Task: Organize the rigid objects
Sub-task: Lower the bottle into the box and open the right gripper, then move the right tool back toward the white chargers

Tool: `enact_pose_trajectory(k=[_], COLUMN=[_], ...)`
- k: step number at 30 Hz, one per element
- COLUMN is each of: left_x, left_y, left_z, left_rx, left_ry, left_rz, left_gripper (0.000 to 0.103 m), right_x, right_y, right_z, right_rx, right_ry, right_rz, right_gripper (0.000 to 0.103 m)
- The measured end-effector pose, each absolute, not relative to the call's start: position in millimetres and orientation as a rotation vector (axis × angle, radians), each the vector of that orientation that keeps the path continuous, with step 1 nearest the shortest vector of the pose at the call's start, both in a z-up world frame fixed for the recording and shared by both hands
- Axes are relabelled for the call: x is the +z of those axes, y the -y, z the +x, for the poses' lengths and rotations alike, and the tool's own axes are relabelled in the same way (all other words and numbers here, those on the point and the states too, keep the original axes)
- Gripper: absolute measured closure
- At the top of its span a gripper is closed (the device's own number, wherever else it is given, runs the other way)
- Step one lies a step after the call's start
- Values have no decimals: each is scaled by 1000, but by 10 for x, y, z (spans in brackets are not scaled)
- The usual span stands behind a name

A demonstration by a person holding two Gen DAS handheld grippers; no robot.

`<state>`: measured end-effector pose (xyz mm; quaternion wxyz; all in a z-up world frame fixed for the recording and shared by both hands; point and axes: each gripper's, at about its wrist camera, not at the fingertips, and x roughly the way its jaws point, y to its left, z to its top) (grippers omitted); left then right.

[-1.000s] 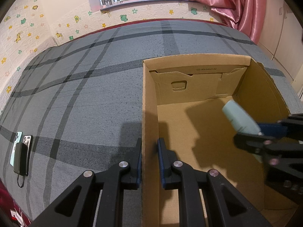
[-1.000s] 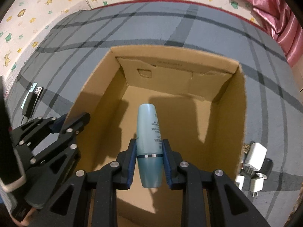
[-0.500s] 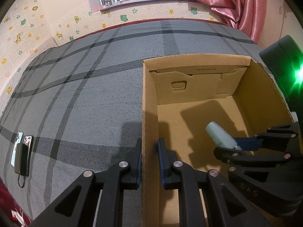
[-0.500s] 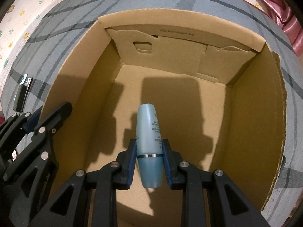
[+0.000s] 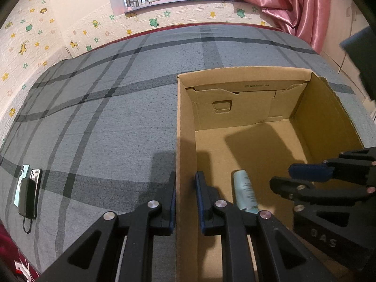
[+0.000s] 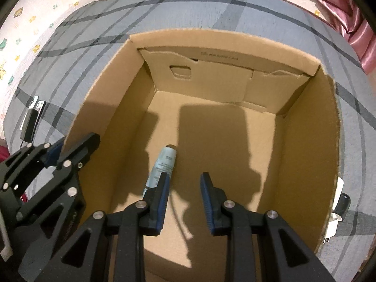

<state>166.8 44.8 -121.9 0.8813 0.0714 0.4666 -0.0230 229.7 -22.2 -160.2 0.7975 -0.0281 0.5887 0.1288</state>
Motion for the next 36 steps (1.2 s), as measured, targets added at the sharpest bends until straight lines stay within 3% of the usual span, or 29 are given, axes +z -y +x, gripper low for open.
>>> enact_pose_trajectory(k=[24, 28, 33, 36], left_x=[-1206, -1207, -1208, -1207], left_y=[-444, -446, -444, -444], left_z=[1660, 1661, 1661, 1662], left_rx=[-45, -45, -45, -44], left_ry=[-972, -972, -972, -972], left_rz=[155, 156, 156, 157], left_gripper=[88, 88, 88, 88], right_x=[-903, -761, -642, -588], right_y=[492, 647, 873, 1026], right_z=[1926, 1845, 1790, 1767], right_rx=[240, 221, 187, 156], right_ry=[-1071, -1033, -1002, -972], right_rz=[-65, -57, -37, -34], right_gripper=[53, 31, 18, 6])
